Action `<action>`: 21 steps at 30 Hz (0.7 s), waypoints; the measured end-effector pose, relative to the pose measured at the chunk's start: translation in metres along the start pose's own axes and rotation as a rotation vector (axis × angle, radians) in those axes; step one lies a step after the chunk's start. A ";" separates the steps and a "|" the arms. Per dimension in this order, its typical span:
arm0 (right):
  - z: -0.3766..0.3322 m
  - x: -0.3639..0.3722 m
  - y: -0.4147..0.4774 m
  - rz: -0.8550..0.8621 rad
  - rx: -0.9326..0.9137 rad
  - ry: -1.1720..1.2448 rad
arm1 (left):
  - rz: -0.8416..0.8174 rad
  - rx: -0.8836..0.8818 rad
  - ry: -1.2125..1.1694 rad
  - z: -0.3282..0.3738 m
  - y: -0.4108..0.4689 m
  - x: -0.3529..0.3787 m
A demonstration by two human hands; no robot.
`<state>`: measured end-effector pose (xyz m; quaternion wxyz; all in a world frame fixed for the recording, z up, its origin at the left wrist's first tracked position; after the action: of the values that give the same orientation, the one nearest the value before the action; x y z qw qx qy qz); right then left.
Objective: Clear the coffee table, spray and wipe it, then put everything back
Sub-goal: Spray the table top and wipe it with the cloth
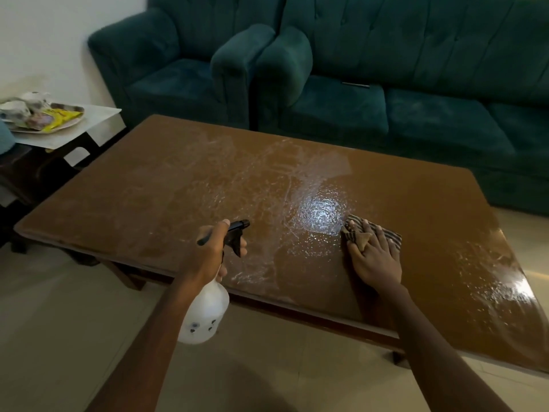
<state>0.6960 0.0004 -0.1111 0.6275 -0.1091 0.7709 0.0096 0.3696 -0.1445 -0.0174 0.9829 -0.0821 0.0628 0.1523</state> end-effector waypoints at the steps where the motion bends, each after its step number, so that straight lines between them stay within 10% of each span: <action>1: 0.000 -0.001 0.010 -0.009 0.005 0.000 | 0.010 -0.006 0.009 0.003 0.003 0.001; 13: -0.120 0.015 0.024 -0.043 -0.525 -0.075 | 0.077 0.036 -0.049 0.028 0.050 0.022; 21: -0.037 -0.002 0.059 -0.024 -0.207 -0.013 | 0.052 -0.015 0.022 0.045 0.088 0.036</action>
<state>0.6499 0.0530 -0.1081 0.6181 -0.1823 0.7602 0.0822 0.3811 -0.0431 0.0087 0.9773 -0.0893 0.0747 0.1773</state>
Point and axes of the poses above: each hand's wrist, its own y-axis towards the middle knuckle, its own x-axis out of the palm, z = x × y, the point moved 6 cm from there along y, towards the middle knuckle, and after that the axes turned 2 degrees about -y, right-handed, at the moved point
